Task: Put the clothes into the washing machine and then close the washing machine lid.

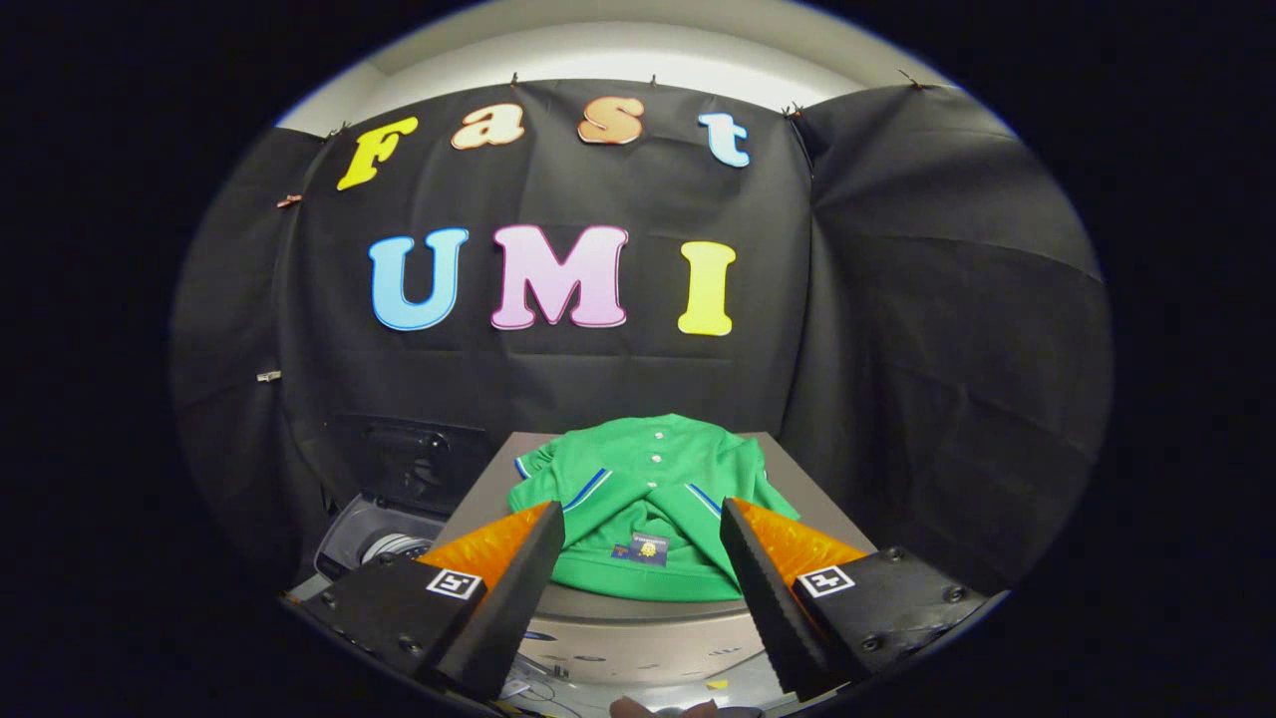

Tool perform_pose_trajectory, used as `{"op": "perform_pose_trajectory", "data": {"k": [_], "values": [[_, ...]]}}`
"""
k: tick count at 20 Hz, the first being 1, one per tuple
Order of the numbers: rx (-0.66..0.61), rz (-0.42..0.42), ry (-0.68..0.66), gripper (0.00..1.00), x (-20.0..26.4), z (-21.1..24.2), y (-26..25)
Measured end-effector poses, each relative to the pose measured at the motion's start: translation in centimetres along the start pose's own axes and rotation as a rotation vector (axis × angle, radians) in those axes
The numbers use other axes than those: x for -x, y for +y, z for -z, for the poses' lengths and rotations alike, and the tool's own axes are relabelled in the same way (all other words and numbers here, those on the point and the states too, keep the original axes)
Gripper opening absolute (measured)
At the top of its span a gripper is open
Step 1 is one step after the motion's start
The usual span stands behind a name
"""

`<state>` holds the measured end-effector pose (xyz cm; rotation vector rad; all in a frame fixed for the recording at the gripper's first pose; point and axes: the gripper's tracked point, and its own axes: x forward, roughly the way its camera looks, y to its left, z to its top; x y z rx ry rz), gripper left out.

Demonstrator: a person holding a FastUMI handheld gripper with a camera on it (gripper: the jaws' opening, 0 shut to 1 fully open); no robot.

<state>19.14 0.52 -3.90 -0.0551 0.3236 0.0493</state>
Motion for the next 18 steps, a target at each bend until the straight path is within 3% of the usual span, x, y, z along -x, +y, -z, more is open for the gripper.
{"op": "perform_pose_trajectory", "data": {"k": [7,11,15,16,17,18], "values": [[0.052,0.075,0.098,0.99,-8.8,-0.7,-0.9],[0.050,0.063,0.224,0.99,-12.5,1.1,0.1],[0.060,0.130,0.295,0.99,-15.9,2.8,-1.2],[0.060,0.138,0.370,0.99,-16.5,4.6,-1.5],[0.043,0.079,0.444,0.99,-16.7,6.4,-0.5],[0.020,0.055,0.379,0.84,-17.0,5.3,-0.1]]}}
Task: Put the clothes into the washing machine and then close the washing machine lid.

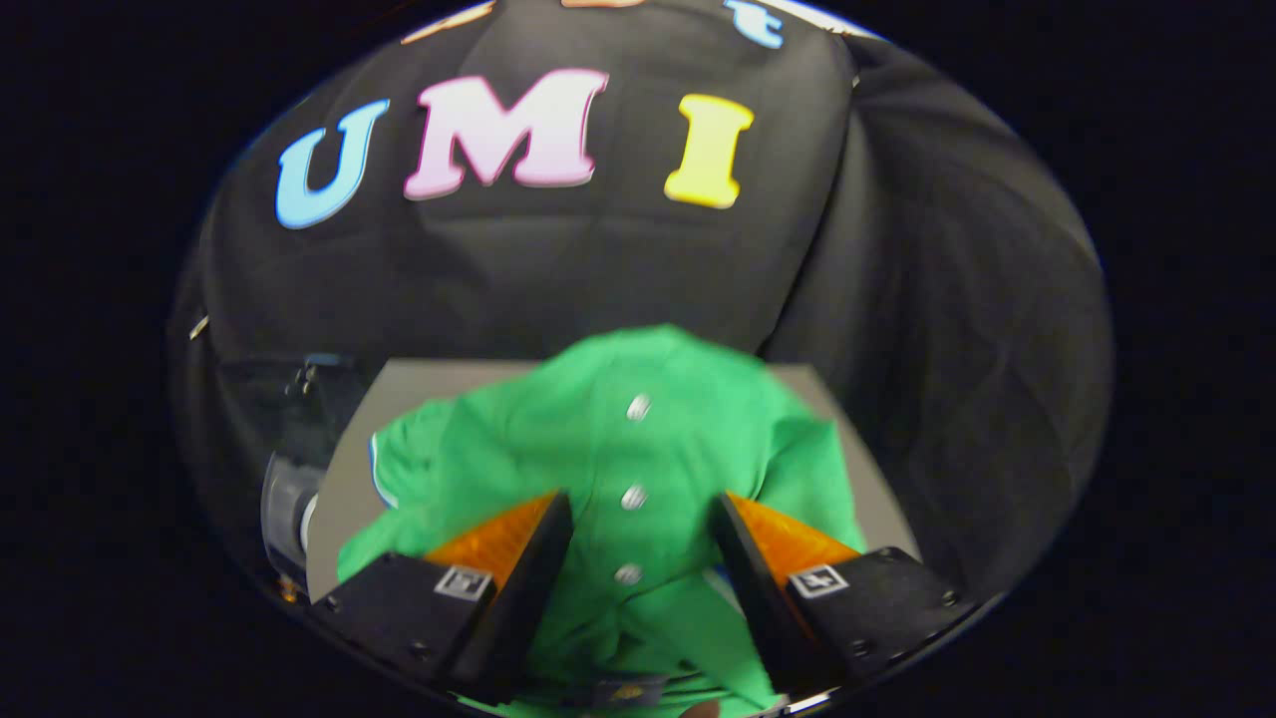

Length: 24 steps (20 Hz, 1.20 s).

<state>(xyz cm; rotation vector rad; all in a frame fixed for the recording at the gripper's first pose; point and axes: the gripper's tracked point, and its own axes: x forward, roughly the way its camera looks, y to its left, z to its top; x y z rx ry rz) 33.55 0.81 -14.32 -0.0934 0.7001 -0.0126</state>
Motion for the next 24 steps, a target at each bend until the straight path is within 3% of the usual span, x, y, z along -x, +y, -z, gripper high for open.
{"op": "perform_pose_trajectory", "data": {"k": [4,5,7,12,16,19,24], "values": [[0.005,0.014,0.032,0.27,1.1,0.1,0.2],[-0.025,0.032,0.040,0.27,1.3,1.0,-0.2],[-0.086,0.041,0.004,0.13,1.1,-0.3,0.2],[-0.209,-0.049,-0.051,0.12,4.6,-4.6,1.8],[-0.182,-0.063,-0.136,0.12,9.1,-10.5,3.7],[-0.181,-0.128,-0.174,0.12,12.5,-13.3,7.4],[-0.101,-0.236,-0.195,0.12,15.7,-14.4,15.9]]}}
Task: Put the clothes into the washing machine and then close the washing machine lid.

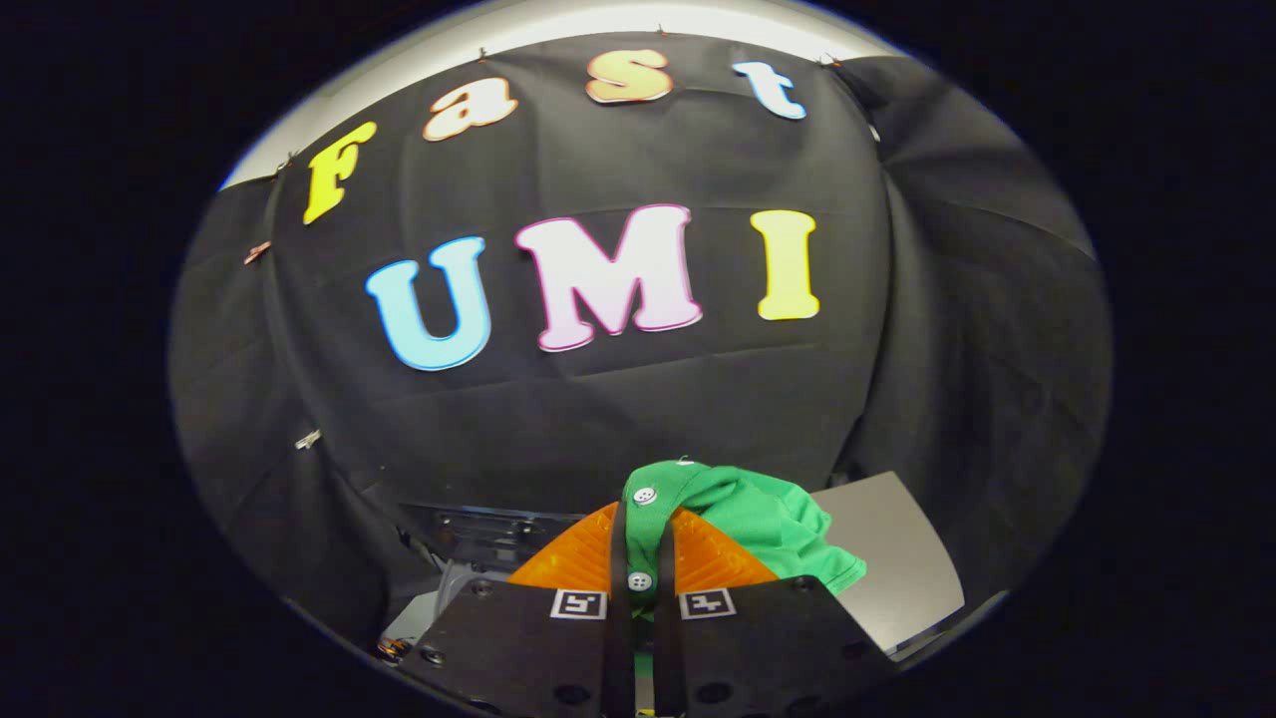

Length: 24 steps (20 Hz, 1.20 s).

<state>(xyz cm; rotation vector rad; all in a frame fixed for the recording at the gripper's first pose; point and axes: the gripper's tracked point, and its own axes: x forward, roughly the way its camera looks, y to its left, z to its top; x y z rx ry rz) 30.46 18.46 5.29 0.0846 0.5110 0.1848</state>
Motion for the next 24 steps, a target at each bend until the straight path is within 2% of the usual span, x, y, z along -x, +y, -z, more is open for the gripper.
{"op": "perform_pose_trajectory", "data": {"k": [5,11,16,24], "values": [[0.015,-0.104,0.040,0.12,-1.4,2.6,8.2],[-0.002,-0.159,0.099,0.12,-4.4,6.6,14.7],[0.019,-0.180,0.135,0.12,-6.4,9.4,17.7],[0.048,-0.167,0.213,0.12,-10.7,16.6,18.4]]}}
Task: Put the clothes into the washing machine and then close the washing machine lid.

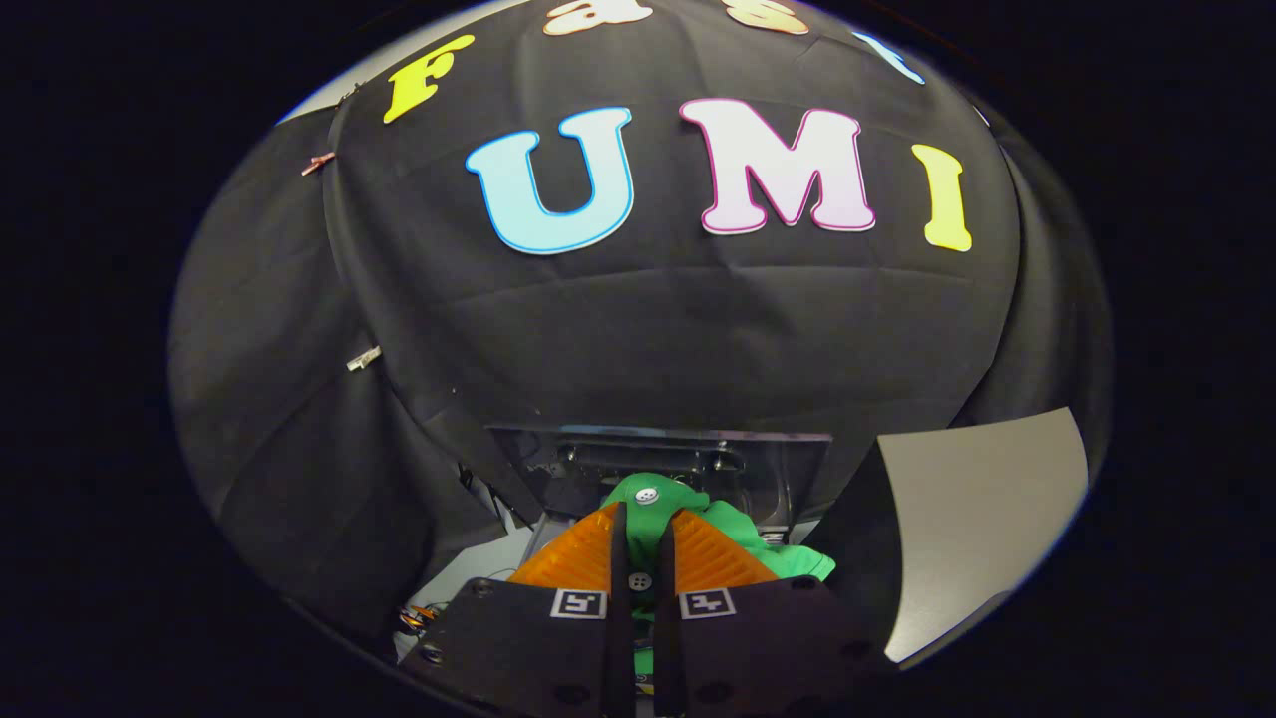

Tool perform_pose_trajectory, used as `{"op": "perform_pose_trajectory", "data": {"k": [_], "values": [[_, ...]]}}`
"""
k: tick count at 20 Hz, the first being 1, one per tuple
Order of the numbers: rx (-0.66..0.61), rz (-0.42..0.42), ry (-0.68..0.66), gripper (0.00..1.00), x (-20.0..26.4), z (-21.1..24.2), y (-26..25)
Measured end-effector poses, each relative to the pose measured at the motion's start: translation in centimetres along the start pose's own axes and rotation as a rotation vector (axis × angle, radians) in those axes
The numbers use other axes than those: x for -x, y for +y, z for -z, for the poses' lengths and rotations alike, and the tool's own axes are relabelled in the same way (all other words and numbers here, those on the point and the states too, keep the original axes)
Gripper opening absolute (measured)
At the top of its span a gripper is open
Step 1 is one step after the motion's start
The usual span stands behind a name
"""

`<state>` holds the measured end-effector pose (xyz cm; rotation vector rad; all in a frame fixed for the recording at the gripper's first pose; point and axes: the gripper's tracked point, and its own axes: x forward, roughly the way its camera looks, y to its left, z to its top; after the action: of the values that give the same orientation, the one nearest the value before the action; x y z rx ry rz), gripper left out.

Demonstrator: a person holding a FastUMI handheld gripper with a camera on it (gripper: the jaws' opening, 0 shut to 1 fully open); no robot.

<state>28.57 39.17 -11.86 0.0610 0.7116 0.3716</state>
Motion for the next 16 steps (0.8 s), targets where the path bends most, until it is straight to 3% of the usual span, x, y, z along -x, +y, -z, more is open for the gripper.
{"op": "perform_pose_trajectory", "data": {"k": [8,16], "values": [[0.062,0.054,0.089,0.12,-6.4,8.9,-1.0],[0.066,0.100,0.084,0.12,-10.5,15.0,-3.9]]}}
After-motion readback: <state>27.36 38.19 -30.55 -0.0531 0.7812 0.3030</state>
